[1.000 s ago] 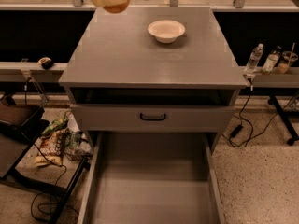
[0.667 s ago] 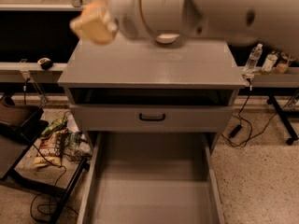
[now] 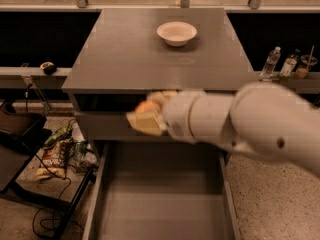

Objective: Place orange into middle drawer

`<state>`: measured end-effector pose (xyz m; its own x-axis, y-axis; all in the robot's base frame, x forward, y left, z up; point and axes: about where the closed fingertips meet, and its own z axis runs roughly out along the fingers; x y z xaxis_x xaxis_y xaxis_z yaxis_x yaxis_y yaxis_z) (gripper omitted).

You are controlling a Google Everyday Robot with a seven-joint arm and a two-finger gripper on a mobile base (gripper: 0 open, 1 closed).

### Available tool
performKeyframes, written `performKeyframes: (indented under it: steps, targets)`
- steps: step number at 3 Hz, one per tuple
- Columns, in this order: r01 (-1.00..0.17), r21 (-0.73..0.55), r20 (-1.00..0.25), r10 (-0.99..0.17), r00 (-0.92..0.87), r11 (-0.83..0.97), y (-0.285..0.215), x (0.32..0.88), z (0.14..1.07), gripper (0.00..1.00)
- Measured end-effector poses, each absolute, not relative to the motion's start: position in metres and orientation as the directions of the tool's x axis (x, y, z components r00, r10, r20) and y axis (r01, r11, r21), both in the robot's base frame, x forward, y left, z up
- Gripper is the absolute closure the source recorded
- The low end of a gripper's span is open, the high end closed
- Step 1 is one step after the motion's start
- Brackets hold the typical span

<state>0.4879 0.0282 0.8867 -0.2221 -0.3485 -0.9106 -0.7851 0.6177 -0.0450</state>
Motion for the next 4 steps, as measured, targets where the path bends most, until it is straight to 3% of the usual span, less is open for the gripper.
performKeyframes:
  steps: [1,4]
  targets:
    - [-0.722,0.055,-0.837,-0.363,-0.410,0.690,-0.024,0.468,0.762,1.00]
    - [-0.738,0.084,-0.837,-0.354,-0.416,0.669,-0.042,0.490,0.695,1.00]
